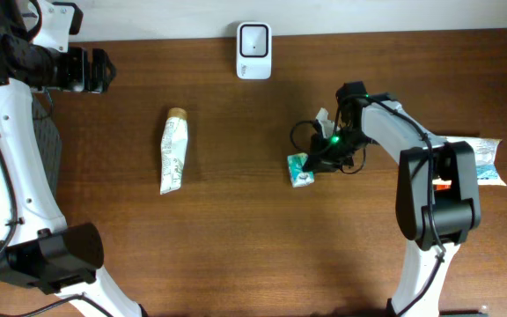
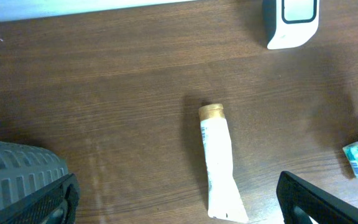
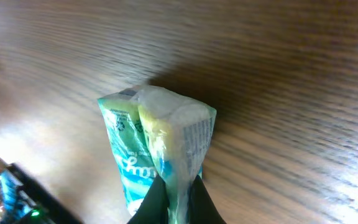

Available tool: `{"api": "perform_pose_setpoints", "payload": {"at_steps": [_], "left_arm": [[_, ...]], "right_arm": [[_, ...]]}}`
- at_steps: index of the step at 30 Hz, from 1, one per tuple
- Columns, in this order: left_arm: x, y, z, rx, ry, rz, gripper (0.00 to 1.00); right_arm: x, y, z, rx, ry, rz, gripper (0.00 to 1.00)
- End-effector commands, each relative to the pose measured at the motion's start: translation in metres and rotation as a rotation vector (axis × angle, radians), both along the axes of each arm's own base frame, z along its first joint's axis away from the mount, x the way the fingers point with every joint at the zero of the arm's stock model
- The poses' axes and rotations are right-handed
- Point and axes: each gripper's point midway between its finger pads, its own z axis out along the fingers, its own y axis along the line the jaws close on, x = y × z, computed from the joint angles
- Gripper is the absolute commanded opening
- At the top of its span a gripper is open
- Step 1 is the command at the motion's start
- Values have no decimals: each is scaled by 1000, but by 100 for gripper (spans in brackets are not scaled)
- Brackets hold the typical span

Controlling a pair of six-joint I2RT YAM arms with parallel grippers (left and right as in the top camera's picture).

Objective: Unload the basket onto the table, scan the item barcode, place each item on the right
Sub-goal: 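Hold the green packet up to the scanner with the right gripper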

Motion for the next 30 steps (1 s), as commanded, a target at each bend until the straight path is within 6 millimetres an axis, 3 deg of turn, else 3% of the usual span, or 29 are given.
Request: {"api": "perform_pose_setpoints", "payload": {"at_steps": [1, 4, 7, 12, 20, 22, 26, 28, 30], "left_arm": [[-3, 2, 8, 10, -23, -4, 99], [-3, 2, 8, 11, -23, -4, 99], [-3, 2, 8, 11, -23, -4, 99], [-3, 2, 8, 10, -23, -4, 99], [-3, 2, 8, 10, -23, -4, 99], [-3, 2, 8, 10, -23, -4, 99], [-3, 2, 8, 10, -23, -4, 99], [-3, 2, 8, 10, -23, -4, 99], [-3, 2, 8, 10, -23, -4, 99]], "right_arm": [[21, 34, 99, 376, -191, 71, 4], [22, 47, 164, 676, -284, 96, 4], [21, 41, 215, 975, -338, 89, 4], [31, 29, 228, 969, -329, 46, 4], [53, 4, 333, 951, -536, 84, 4], [53, 3, 343, 949, -563, 96, 4], [55, 3, 341, 932, -567, 94, 4], [80, -3, 279, 537, -528, -17, 4], [88, -16, 218, 79, -501, -41, 4]]}}
